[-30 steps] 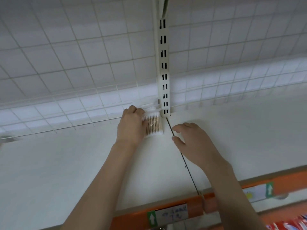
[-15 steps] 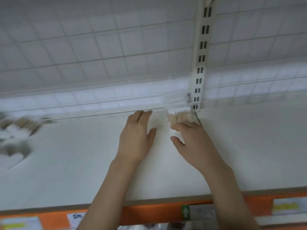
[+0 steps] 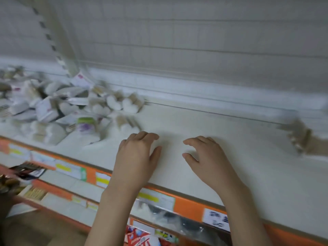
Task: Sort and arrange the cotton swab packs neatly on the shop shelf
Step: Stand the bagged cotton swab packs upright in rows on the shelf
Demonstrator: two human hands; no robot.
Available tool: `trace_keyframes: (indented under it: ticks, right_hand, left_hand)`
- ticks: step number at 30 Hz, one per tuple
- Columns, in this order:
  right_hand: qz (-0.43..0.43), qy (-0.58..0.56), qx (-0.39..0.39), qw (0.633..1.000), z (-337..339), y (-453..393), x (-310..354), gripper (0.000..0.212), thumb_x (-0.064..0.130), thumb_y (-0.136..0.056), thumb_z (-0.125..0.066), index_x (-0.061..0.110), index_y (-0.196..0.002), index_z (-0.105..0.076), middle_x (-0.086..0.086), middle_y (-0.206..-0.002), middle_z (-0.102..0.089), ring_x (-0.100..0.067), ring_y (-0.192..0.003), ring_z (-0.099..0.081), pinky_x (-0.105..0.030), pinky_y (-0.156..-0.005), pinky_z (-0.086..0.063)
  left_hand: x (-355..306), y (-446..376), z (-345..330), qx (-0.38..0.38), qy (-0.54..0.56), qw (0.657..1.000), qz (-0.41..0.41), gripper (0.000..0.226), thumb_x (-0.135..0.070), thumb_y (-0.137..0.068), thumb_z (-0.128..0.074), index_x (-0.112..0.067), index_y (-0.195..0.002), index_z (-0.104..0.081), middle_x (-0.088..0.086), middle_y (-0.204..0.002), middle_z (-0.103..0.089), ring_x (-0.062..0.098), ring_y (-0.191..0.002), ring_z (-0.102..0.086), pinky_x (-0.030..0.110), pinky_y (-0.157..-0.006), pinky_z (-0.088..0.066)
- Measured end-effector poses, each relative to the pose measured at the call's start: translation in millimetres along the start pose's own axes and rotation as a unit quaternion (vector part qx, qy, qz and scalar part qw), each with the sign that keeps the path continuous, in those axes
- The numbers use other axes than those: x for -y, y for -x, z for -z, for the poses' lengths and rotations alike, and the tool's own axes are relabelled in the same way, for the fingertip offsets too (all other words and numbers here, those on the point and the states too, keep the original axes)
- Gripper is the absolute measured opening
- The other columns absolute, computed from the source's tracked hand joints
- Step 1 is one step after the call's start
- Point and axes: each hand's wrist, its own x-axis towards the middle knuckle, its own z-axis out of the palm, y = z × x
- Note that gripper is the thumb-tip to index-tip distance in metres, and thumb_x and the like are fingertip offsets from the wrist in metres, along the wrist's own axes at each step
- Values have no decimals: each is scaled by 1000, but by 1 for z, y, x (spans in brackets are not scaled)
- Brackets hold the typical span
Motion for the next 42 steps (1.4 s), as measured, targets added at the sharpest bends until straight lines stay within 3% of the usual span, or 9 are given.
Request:
trace_keyframes:
  ticks: [4, 8, 13, 22, 30, 33, 36, 39, 42]
  right_hand:
    - [20, -7, 5, 1000, -34, -31, 72, 33, 31, -92, -51, 26, -125, -53, 9, -117, -57, -15, -114, -46, -29, -100, -33]
    - [33, -11, -25, 999, -57, -61, 136, 31, 29, -91, -52, 24, -122, -55, 8, -116, -57, -16, -111, -46, -30, -96, -33]
    - [28, -6, -42, 999, -69, -85, 185, 30, 28, -92, -52, 23, -122, -56, 8, -118, -56, -14, -111, -47, -29, -95, -36]
    - [35, -8, -21, 999, -88, -100, 213, 28, 21, -91, -51, 20, -118, -58, 8, -114, -58, -12, -108, -48, -24, -92, -35]
    - [45, -47, -35, 997, -102, -119, 224, 21, 16, -92, -50, 17, -108, -62, 2, -104, -61, -20, -99, -52, -35, -88, -40]
    - [43, -60, -38, 996, -102, -123, 217, 27, 11, -92, -44, 18, -111, -61, 4, -108, -60, -17, -103, -51, -27, -88, -37]
    - [42, -38, -38, 998, -93, -129, 206, 29, 11, -92, -46, 16, -117, -59, 3, -113, -60, -18, -106, -51, -24, -86, -35]
    - [50, -7, -15, 999, -79, -140, 198, 33, 19, -91, -52, 14, -123, -56, -1, -113, -60, -20, -106, -53, -28, -87, -39]
    - [37, 29, 19, 999, -67, -154, 192, 39, 23, -90, -55, 14, -128, -52, -2, -118, -58, -20, -112, -51, -30, -91, -38]
  left_hand:
    - [78, 1, 42, -23, 9, 999, 25, 20, -10, -82, -63, -8, -101, -68, 10, -94, -68, 36, -89, -61, 48, -74, -50]
    - [148, -2, 81, -62, 13, 997, 40, 27, -17, -77, -52, -7, -97, -68, 12, -91, -68, 36, -87, -63, 48, -73, -51]
    - [207, -4, 109, -81, 20, 995, 62, 20, -12, -84, -56, -6, -100, -67, 10, -92, -67, 37, -87, -60, 46, -73, -50]
    - [251, 14, 113, -61, 39, 993, 89, 20, -4, -81, -63, -4, -101, -66, 11, -95, -66, 37, -86, -58, 46, -70, -51]
    - [268, 15, 132, -78, -7, 990, 120, 22, -7, -82, -64, -6, -104, -65, 10, -97, -66, 36, -91, -57, 43, -75, -49]
    - [266, 8, 135, -77, -9, 990, 121, 23, -9, -84, -61, -7, -107, -65, 9, -102, -65, 33, -93, -58, 44, -80, -48]
    - [257, -8, 138, -46, -13, 993, 104, 30, -14, -86, -58, -9, -115, -61, 8, -109, -62, 32, -95, -57, 42, -80, -48]
    - [253, -40, 138, 33, -45, 996, 73, 44, -22, -87, -57, -13, -129, -51, 9, -120, -55, 31, -108, -52, 39, -87, -45]
    - [255, -81, 138, 127, -59, 989, 41, 43, -23, -87, -59, -12, -128, -50, 9, -122, -53, 28, -111, -50, 38, -88, -44]
